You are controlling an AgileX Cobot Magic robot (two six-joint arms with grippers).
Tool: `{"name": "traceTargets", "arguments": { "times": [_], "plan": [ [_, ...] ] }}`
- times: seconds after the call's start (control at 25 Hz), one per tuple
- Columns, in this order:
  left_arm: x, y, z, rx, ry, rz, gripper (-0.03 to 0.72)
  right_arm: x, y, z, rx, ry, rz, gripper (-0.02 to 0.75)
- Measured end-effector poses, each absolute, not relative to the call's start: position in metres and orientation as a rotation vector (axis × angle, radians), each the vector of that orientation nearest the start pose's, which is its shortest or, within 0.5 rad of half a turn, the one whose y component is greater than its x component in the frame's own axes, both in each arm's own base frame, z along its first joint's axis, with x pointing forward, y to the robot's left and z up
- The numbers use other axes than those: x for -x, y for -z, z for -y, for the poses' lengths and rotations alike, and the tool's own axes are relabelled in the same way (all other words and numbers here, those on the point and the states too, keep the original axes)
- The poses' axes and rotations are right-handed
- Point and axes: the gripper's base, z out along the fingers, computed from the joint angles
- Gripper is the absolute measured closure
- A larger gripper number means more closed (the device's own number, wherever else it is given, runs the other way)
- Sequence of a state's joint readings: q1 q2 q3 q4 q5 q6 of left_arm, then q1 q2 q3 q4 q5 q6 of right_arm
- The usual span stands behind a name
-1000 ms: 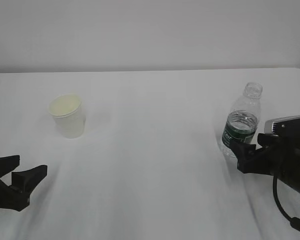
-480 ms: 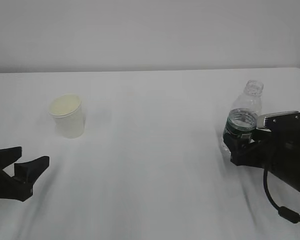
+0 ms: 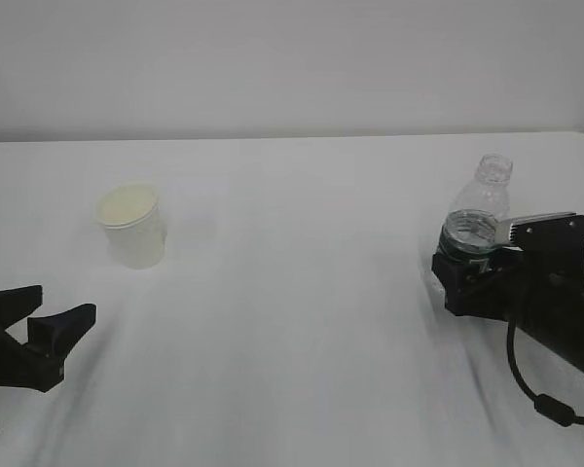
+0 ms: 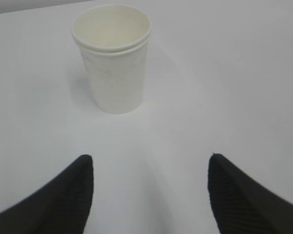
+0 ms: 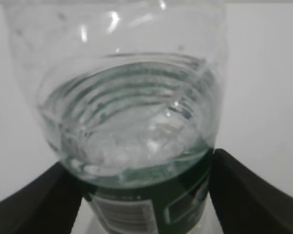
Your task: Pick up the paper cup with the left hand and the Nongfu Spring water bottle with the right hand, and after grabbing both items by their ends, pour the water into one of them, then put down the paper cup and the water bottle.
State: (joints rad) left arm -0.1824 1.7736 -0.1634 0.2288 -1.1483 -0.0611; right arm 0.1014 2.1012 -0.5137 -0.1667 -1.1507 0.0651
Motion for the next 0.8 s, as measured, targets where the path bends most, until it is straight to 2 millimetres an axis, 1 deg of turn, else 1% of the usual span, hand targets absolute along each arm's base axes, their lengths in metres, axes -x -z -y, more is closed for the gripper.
{"name": "traceTargets", "arguments": {
  "times": [0.12, 0.56, 0.8],
  "plan": [
    [-0.204, -0.109, 0.057, -0.348, 0.301, -1.928, 0.165, -0.298, -0.066, -0.044, 0.198, -0.213, -1.914, 0.145],
    [-0.204, -0.109, 0.057, -0.348, 0.301, -1.928, 0.165, -0.314, -0.073, -0.045, 0.188, -0.21, -1.864, 0.145],
    [-0.204, -0.109, 0.057, -0.348, 0.301, -1.928, 0.164, -0.32, -0.074, -0.046, 0.181, -0.215, -1.849, 0.145]
  ]
}}
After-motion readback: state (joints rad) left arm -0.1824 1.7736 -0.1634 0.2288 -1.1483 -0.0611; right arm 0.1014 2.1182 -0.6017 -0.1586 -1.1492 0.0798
